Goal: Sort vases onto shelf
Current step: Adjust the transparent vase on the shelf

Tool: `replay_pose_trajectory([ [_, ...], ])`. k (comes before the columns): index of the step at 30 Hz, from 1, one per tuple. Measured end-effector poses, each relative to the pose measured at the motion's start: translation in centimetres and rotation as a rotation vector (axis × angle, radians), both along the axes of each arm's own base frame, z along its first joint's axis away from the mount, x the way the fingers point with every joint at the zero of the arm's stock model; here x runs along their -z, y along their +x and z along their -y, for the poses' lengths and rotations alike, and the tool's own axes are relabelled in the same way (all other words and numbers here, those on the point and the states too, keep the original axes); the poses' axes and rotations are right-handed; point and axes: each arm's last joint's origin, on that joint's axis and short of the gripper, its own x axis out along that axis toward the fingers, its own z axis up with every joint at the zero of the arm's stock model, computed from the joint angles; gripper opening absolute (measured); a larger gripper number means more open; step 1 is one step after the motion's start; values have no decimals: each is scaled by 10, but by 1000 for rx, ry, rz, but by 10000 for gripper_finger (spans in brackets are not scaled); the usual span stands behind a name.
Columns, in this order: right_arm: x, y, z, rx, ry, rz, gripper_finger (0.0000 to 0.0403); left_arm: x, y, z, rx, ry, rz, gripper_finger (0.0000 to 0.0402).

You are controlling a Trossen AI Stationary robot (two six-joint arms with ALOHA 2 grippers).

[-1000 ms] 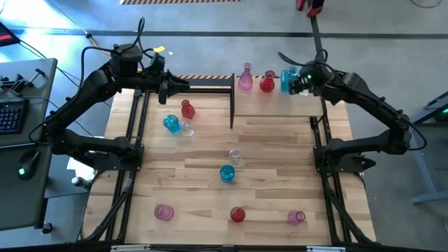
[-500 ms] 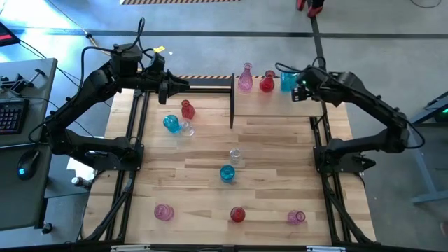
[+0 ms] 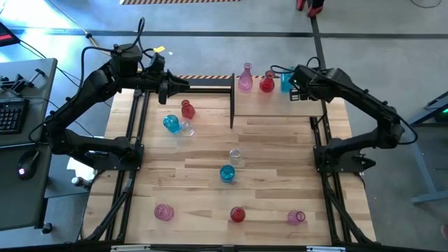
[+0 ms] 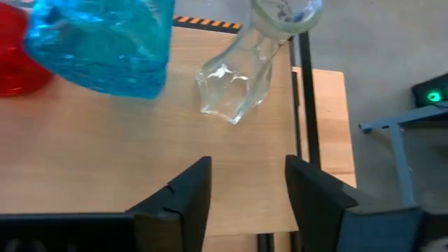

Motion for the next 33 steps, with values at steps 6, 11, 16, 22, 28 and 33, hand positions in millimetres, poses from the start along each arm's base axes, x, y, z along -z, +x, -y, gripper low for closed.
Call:
replay_pose_trajectory([
  [6,2,-2,9,15,4,-10,103,0,0,0,0,0,0,127],
  [11,1,-4,20,7,-11,27,65,0,0,0,0,0,0,127],
  [16,0,-8,28,5,-9,59,40,0,0,0,0,0,0,127],
  [22,-2,-10,37,12,-36,81,28,0,0,0,0,0,0,127],
  [28,-3,-15,43,27,-48,93,28,0,0,0,0,0,0,127],
  [33,-4,-18,48,31,-62,102,28,0,0,0,0,0,0,127],
])
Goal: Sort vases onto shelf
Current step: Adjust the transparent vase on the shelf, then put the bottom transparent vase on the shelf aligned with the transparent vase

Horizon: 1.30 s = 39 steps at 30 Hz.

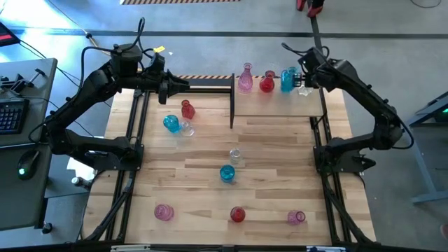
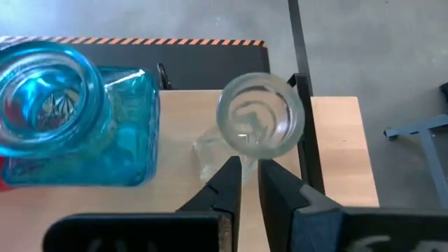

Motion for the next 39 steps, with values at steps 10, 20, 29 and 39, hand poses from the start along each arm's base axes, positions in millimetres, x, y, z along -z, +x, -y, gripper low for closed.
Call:
replay_pose_trajectory([
  [10,2,1,8,18,-16,15,28,0,0,0,0,0,0,127],
  [20,12,8,18,21,22,-15,28,0,0,0,0,0,0,127],
  [29,4,4,9,24,10,50,28,0,0,0,0,0,1,127],
  [39,-14,0,-17,-95,-6,154,28,0,0,0,0,0,0,127],
])
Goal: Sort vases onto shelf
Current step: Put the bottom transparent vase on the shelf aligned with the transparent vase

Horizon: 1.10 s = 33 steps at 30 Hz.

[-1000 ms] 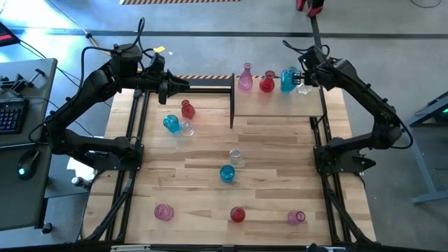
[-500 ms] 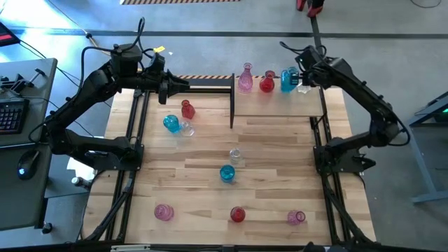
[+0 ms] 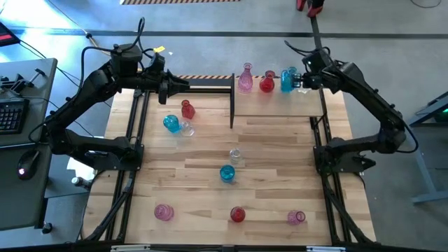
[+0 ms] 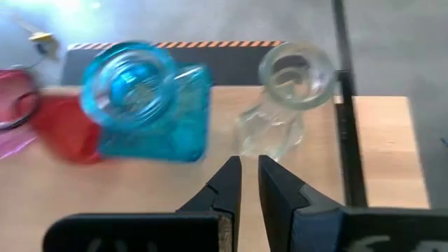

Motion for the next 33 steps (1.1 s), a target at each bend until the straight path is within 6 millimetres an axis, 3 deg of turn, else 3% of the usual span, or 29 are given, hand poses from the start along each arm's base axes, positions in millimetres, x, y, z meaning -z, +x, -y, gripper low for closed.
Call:
replay_pose_trajectory([
  [7,-8,9,-20,-174,37,118,28,0,0,0,0,0,0,127],
  [21,-13,54,-65,-397,76,308,28,0,0,0,0,0,0,127],
  [33,3,112,-105,-522,167,376,28,0,0,0,0,0,0,127],
])
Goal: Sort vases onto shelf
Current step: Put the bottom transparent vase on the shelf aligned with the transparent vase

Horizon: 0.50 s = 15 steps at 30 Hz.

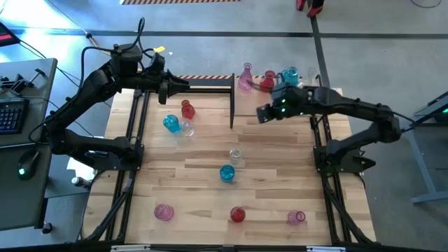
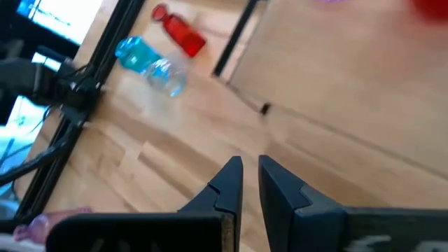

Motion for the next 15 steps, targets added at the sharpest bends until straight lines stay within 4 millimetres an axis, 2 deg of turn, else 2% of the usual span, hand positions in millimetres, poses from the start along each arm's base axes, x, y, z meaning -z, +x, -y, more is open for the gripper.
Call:
replay_pose_trajectory([
  [9,25,42,-27,-73,46,-21,31,0,0,0,0,0,0,127],
  [15,49,65,-39,-75,90,-84,69,0,0,0,0,0,0,127],
])
